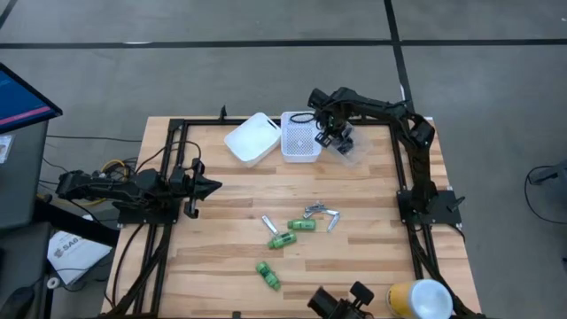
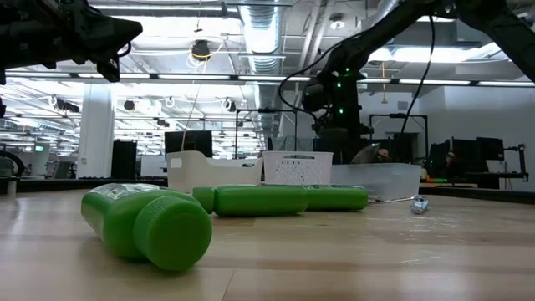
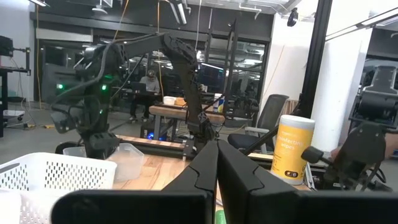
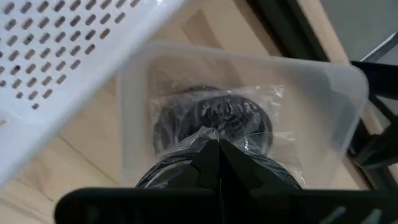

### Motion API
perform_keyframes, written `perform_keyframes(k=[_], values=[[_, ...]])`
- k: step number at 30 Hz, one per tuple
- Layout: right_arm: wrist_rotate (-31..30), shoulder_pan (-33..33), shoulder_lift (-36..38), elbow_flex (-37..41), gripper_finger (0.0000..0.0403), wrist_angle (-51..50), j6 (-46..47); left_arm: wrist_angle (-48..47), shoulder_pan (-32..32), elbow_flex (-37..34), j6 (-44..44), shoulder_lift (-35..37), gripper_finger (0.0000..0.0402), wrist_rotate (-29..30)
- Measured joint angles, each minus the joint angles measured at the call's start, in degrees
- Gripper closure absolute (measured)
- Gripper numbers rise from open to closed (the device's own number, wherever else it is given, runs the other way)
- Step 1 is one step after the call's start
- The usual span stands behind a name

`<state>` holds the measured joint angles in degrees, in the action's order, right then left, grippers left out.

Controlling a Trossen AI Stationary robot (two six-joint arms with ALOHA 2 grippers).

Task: Pick & Place Travel size toiletries
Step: Put the black hairbrush into the transparent bin, then put the silver nail cutter into the right white bin

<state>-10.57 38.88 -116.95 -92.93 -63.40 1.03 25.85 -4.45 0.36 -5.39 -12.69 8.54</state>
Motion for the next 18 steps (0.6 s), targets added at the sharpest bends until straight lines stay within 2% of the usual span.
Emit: perform_keyframes(k=[5,8,12,15,18], values=[[0.0,-0.1,0.0,1.2,0.0399,2.1,0.3,0.0,0.0,0.0,0.0,0.0,0.0400,0.0],[0.0,0.2,0.3,1.1,0.0379,2.3,0.3,0.0,0.0,0.0,0.0,0.0,0.0400,0.0],[0.2,0.8,1.4,1.1,0.0324,1.7,0.5,0.1,0.0,0.0,0.0,0.0,0.0400,0.0],[0.4,1.1,3.2,1.1,0.0267,1.2,0.1,0.1,0.0,0.0,0.0,0.0,0.0400,0.0],[3.4,1.1,6.7,1.1,0.0207,0.9,-1.0,0.1,0.0,0.0,0.0,0.0,0.0400,0.0]])
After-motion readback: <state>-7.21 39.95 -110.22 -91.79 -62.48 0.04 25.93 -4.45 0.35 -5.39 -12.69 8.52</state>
